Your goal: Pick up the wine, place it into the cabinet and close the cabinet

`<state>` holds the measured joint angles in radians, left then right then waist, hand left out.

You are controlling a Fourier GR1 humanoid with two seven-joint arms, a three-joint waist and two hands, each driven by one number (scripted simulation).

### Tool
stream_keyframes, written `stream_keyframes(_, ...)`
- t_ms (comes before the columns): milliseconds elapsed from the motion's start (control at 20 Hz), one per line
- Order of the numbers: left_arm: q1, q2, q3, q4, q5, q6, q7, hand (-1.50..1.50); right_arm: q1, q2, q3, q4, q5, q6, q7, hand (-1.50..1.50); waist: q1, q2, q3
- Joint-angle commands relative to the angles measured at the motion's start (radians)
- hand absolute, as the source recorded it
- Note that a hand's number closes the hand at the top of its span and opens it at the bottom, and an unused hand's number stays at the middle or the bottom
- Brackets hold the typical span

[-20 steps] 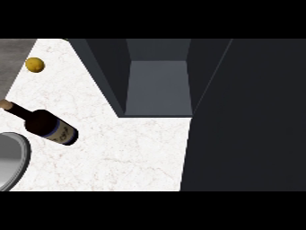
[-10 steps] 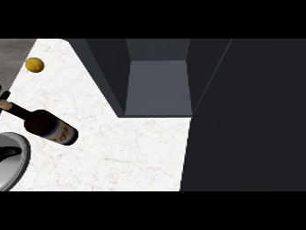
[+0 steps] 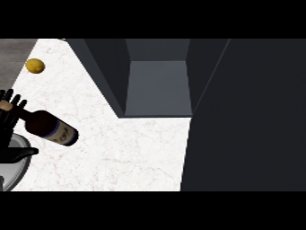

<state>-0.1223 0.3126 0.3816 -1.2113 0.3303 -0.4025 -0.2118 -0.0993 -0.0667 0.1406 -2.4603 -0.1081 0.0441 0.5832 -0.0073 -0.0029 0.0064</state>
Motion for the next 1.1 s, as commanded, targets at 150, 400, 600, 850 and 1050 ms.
stream_keyframes(150, -0.097, 0.044, 0.019, 0.329, -0.059, -0.076, -0.179, -1.50, 0.034, -0.011, -0.037, -0.086, -0.075, 0.021, 0.012, -1.50, -0.006, 0.005, -0.007)
stream_keyframes(400, -0.064, -0.002, -0.001, 0.413, -0.122, -0.085, -0.297, -1.50, 0.027, 0.006, -0.018, -0.039, -0.052, 0.027, -0.020, -1.50, -0.011, 0.008, -0.008)
stream_keyframes(600, -0.107, 0.034, -0.003, 0.522, -0.139, -0.131, -0.337, -1.50, -0.033, -0.006, -0.076, 0.007, -0.075, 0.033, -0.032, -1.50, 0.000, 0.006, -0.007)
stream_keyframes(850, -0.188, 0.033, -0.003, 0.736, -0.192, -0.143, -0.487, -1.50, 0.071, 0.010, -0.040, -0.006, -0.058, 0.062, -0.097, -1.50, -0.010, 0.008, -0.008)
stream_keyframes(1050, -0.249, 0.065, 0.025, 0.844, -0.156, -0.219, -0.477, -1.50, 0.042, -0.003, -0.026, -0.072, -0.066, 0.040, -0.003, -1.50, -0.019, 0.010, -0.009)
